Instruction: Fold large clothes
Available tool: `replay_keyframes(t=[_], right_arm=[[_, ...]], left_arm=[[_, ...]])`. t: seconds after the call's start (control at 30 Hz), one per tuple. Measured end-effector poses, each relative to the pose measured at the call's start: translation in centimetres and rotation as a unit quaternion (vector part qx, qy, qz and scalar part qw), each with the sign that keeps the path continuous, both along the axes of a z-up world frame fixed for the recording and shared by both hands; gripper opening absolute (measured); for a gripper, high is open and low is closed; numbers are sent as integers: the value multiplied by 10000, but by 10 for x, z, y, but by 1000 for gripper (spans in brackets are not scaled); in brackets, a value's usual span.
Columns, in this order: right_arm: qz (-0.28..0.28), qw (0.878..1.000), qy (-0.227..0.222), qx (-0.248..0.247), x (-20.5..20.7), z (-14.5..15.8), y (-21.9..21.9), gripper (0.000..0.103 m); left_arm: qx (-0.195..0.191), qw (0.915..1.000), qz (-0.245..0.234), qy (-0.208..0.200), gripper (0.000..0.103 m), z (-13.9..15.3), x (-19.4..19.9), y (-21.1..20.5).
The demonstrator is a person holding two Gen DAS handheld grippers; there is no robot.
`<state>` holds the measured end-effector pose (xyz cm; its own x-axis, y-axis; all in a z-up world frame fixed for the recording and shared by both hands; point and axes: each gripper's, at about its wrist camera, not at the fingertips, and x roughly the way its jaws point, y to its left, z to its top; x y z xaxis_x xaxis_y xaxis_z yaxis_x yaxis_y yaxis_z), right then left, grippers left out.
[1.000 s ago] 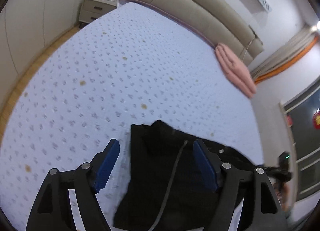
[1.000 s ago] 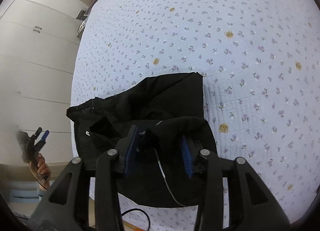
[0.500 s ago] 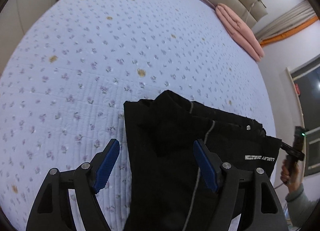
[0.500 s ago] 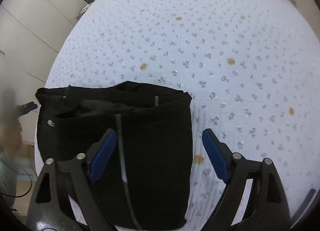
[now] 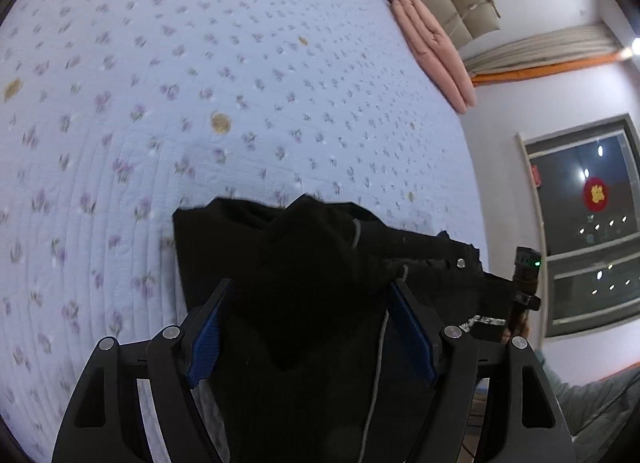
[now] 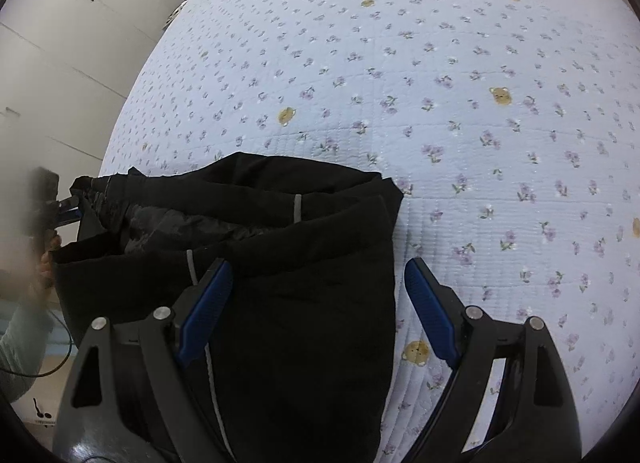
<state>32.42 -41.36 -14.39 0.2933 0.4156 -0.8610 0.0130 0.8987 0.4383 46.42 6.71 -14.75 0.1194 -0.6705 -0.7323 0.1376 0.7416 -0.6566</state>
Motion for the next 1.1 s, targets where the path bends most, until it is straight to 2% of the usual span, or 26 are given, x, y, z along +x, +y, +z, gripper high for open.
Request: replay_keyframes(t=[0.03,0.07,0.1,0.13,0.17,0.2,0.27,0.4,0.53,0.67,0.73,0.8,0.87,0.9,1.0,1.1], right_arm=[[27,10000,1,-17,0,-1,1,82],[76,10000,1,-37,-1,-1,4,73],[111,9999,-21,-45,-2,-1,6,63],[138,9999,-28,-91,-3,-1,7,46],[167,9997,-42,-170,-5,0,9,29],[154,9993,-111,-324,-8,4,10,20],[97,9978,-255,-610,-17,12,11,12],[-97,9916,-616,-1135,-34,41,12,9],[-398,9857,-1016,-1286,-43,83,2,9],[-406,9724,-1496,-1746,-32,120,14,9],[-415,9660,-1668,-1930,-12,125,22,9],[-437,9648,-1664,-1990,11,116,26,9],[-441,9669,-1469,-2039,35,94,29,9],[-407,9674,-1308,-2132,49,77,34,9],[-348,9678,-684,-2399,78,15,40,10],[-375,9712,-179,-2344,89,-34,39,13]], left_arm=[[103,9999,-30,-94,69,2,-1,-4],[195,9997,-54,-151,63,5,-2,-8],[302,9993,-63,-223,47,8,-5,-11],[374,9989,-67,-258,32,11,-7,-11],[462,9984,-59,-326,25,15,-10,-12],[557,9976,-24,-420,19,19,-14,-12],[669,9960,115,-585,16,30,-21,-6],[525,9928,562,-917,15,64,-39,14],[419,9874,869,-1257,14,99,-52,27],[246,9790,1071,-1718,14,131,-49,34],[292,9762,1185,-1791,14,133,-38,36],[537,9756,1315,-1672,14,116,-18,33],[875,9754,1351,-1506,14,93,0,26],[1142,9752,1359,-1322,14,71,13,20],[1575,9748,1335,-848,15,18,36,10],[1565,9763,1400,-518,15,-18,43,8]])
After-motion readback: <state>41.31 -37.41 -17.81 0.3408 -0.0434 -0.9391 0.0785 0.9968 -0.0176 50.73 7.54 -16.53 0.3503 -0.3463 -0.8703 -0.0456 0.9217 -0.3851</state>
